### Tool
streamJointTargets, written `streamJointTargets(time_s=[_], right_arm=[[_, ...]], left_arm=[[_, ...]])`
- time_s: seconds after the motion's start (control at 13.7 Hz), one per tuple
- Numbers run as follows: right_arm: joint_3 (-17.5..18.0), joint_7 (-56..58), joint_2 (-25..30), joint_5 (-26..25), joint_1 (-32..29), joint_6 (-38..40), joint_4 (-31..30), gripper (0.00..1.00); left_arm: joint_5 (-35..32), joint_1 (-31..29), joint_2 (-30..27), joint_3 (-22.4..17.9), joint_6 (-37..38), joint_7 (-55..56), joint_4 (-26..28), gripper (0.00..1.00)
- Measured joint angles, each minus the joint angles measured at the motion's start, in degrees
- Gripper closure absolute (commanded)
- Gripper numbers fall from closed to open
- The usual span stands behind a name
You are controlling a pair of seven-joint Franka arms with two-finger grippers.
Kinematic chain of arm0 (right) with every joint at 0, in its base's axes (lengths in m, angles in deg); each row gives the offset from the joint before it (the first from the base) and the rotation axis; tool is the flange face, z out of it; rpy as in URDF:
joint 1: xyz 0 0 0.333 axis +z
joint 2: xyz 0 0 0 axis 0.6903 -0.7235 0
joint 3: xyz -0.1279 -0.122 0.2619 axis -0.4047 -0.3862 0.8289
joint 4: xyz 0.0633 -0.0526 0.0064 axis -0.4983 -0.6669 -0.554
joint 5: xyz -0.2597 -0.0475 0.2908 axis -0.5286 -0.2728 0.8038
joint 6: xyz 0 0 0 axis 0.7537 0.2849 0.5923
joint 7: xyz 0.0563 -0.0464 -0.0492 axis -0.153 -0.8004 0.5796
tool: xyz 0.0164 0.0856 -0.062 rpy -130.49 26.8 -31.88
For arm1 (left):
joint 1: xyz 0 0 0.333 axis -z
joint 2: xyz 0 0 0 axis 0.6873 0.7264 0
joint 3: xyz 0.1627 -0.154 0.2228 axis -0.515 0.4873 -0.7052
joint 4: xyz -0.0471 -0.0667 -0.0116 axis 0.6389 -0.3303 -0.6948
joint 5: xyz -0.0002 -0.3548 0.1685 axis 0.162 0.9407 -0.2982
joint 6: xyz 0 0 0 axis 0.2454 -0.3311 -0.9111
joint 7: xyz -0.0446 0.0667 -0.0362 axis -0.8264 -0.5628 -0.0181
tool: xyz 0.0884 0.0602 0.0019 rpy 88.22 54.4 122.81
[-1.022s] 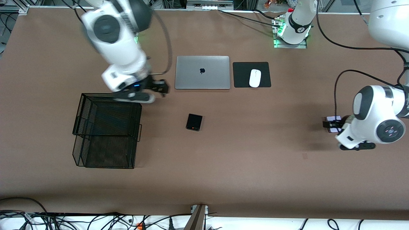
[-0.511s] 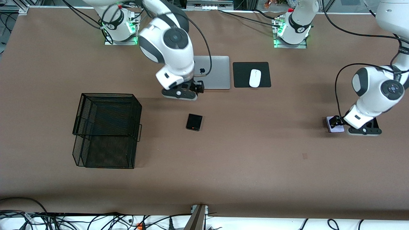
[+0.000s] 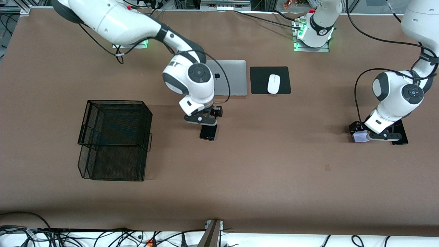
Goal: Place phones with both arms
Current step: 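Grasp the flip phone with the right gripper while the left gripper reaches the white phone, then carry the flip phone to the basket while the left gripper lifts the white phone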
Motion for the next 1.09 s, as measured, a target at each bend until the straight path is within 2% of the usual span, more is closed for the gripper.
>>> streamJointTargets(time_s=[0.29,0.44,0.51,0.58,0.66,0.8,0.88,1.02,1.09], right_arm=[[-2.0,-0.4,-5.0,-2.9,1.5,-0.4,5.2,0.00],[-3.3,-1.1,-7.2,-3.7,3.0,-2.0,7.0,0.00],[-4.0,-1.4,-8.0,-4.1,3.6,-2.8,7.4,0.00],[-4.5,-1.5,-8.7,-4.2,4.0,-3.7,7.7,0.00],[-4.8,-1.5,-9.1,-4.2,4.1,-4.2,7.8,0.00],[-5.1,-1.5,-9.7,-4.6,4.3,-4.6,7.9,0.00],[-5.2,-1.5,-10.0,-4.9,4.5,-4.7,7.9,0.06],[-5.4,-1.6,-10.5,-5.1,5.0,-4.7,7.9,0.41],[-5.4,-1.6,-10.5,-5.4,5.1,-4.7,8.0,0.56]], left_arm=[[0.0,-1.5,2.9,0.1,-2.8,0.0,-0.1,0.00],[0.0,-2.2,4.0,0.3,-4.7,0.0,-0.2,0.39],[0.0,-2.3,3.9,0.3,-4.7,0.0,-0.3,0.52],[0.0,-2.4,3.5,0.4,-4.7,0.1,-0.3,0.57],[0.0,-2.4,3.4,0.5,-4.6,0.1,-0.3,0.72],[0.0,-2.5,3.4,0.6,-4.5,0.1,-0.4,0.75],[0.0,-2.6,3.4,0.6,-4.3,0.0,-0.5,0.75],[0.0,-2.7,3.2,1.5,-1.6,0.0,-1.5,0.75],[0.0,-2.7,2.9,2.6,2.2,0.0,-3.0,0.75]])
